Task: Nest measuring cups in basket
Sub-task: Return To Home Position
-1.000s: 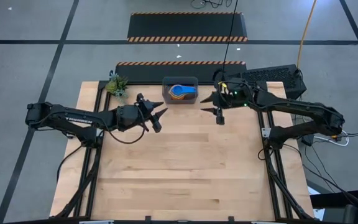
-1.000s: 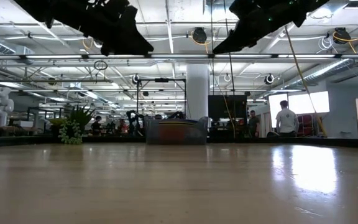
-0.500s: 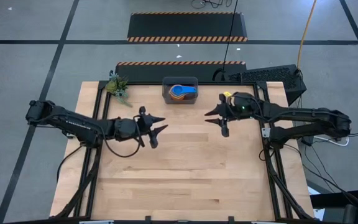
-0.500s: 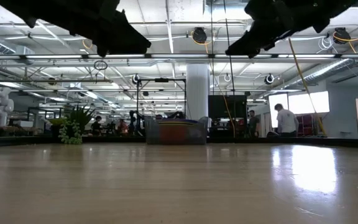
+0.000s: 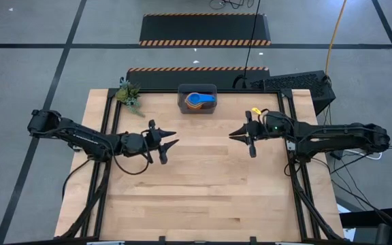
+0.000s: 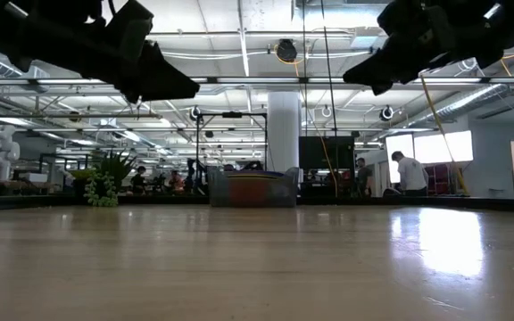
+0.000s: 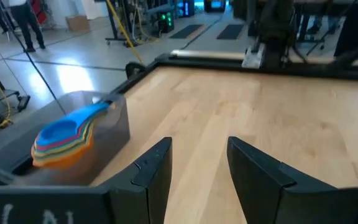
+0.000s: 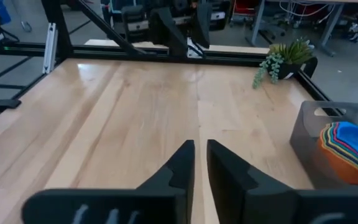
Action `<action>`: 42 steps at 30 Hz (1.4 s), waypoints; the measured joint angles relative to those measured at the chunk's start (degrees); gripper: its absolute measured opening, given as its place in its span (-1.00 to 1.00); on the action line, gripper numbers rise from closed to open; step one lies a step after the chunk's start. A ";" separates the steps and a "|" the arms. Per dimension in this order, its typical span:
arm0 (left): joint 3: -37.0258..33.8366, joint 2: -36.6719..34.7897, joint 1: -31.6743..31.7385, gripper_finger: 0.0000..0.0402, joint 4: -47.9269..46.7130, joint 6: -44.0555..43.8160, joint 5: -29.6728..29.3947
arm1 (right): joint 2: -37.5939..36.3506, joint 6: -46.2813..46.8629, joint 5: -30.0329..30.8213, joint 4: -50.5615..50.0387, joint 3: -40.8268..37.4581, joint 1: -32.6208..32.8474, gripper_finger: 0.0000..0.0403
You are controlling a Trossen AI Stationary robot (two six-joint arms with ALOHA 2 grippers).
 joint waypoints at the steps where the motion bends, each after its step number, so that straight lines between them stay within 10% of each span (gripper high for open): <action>1: -0.42 0.00 0.00 -0.21 -0.03 0.00 0.02 | -0.27 0.02 0.00 0.06 -0.33 0.00 -0.84; 9: -1.00 0.00 -0.43 -0.27 0.37 -0.06 0.04 | -0.69 -0.09 0.00 0.96 -2.90 0.00 -0.96; 19: -3.79 -0.50 -4.16 -0.95 0.47 -1.29 0.20 | -0.69 -0.57 0.00 6.81 -7.07 0.00 -1.00; 42: -21.83 -18.64 -5.99 -0.97 6.76 -6.11 -2.24 | -10.12 -0.02 12.36 19.77 -21.36 8.99 -1.00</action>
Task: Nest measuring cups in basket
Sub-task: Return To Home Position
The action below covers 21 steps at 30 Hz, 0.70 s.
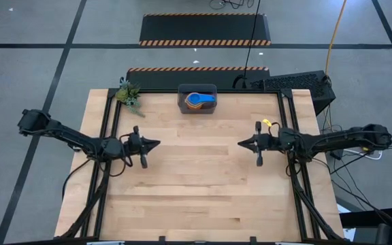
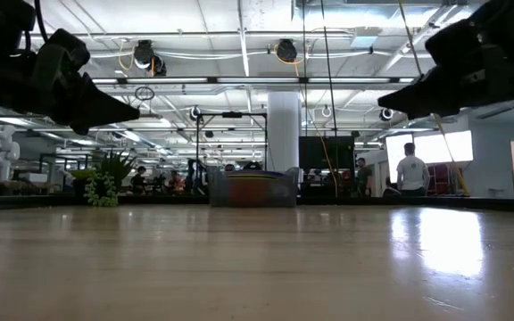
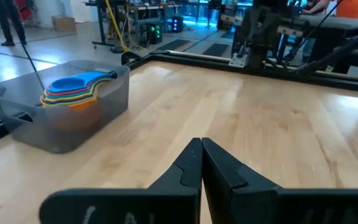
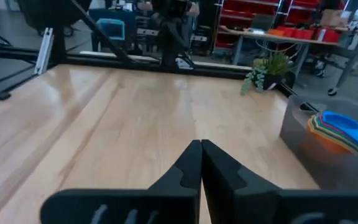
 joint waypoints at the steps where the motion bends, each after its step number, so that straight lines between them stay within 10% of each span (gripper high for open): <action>1: -0.15 -0.56 0.00 -0.97 -0.32 -0.09 -0.09 | -0.83 0.22 0.64 0.91 -1.26 0.61 -1.00; 21: -0.13 -6.20 -4.10 -0.96 -1.34 4.44 -3.10 | -18.93 0.91 1.93 -10.07 -5.35 7.99 -1.00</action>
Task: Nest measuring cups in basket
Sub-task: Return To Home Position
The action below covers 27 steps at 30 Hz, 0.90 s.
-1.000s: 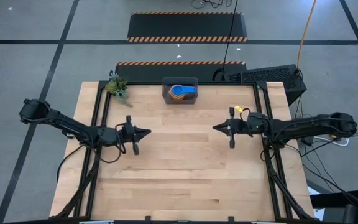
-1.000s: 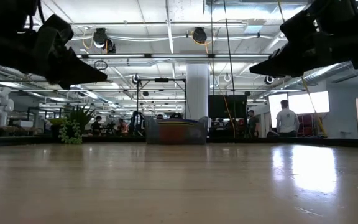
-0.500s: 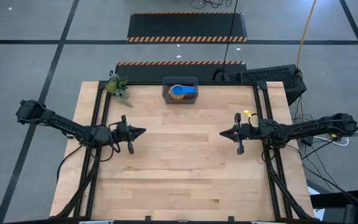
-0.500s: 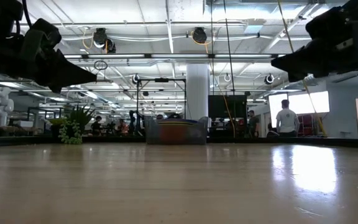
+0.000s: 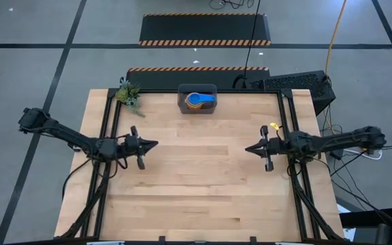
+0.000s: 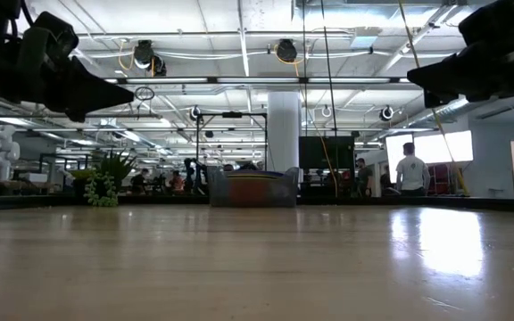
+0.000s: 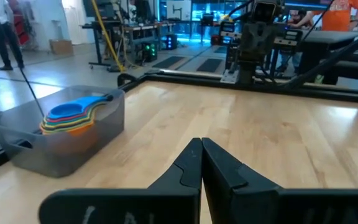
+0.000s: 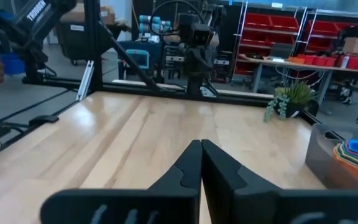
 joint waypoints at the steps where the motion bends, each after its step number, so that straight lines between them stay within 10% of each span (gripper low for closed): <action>1: 0.00 -0.69 -0.23 -0.96 -0.51 0.16 -0.45 | -1.41 0.35 0.00 -1.29 -0.01 -0.01 -1.00; 27: 0.02 -14.17 -2.52 -0.96 -14.29 -0.06 -3.80 | -22.41 -3.38 0.44 -19.89 1.10 -0.05 -1.00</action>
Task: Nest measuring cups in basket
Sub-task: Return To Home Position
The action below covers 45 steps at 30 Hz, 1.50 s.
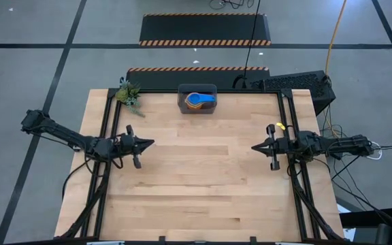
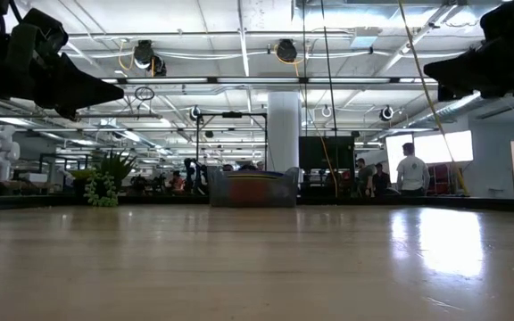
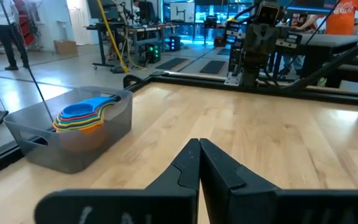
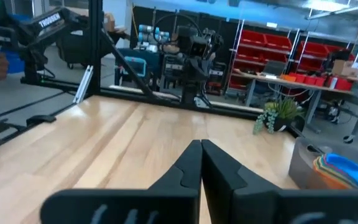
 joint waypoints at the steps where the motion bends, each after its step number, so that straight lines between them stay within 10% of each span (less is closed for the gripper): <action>1: 0.00 0.02 -0.01 -0.96 0.08 0.03 0.01 | -0.02 -0.44 0.02 0.33 -0.37 -0.12 -1.00; 13: 0.00 -0.63 -0.07 -0.96 1.13 2.02 0.00 | 0.47 2.85 -0.14 -0.08 -1.25 -2.09 -1.00; 34: 0.02 -29.11 -0.08 -0.96 -17.23 11.79 4.74 | 0.55 2.67 -0.02 -0.03 -1.25 -2.07 -1.00; 45: 0.04 -29.36 3.14 -0.96 -20.07 13.02 6.51 | 0.57 2.67 0.00 0.05 -1.25 -2.07 -1.00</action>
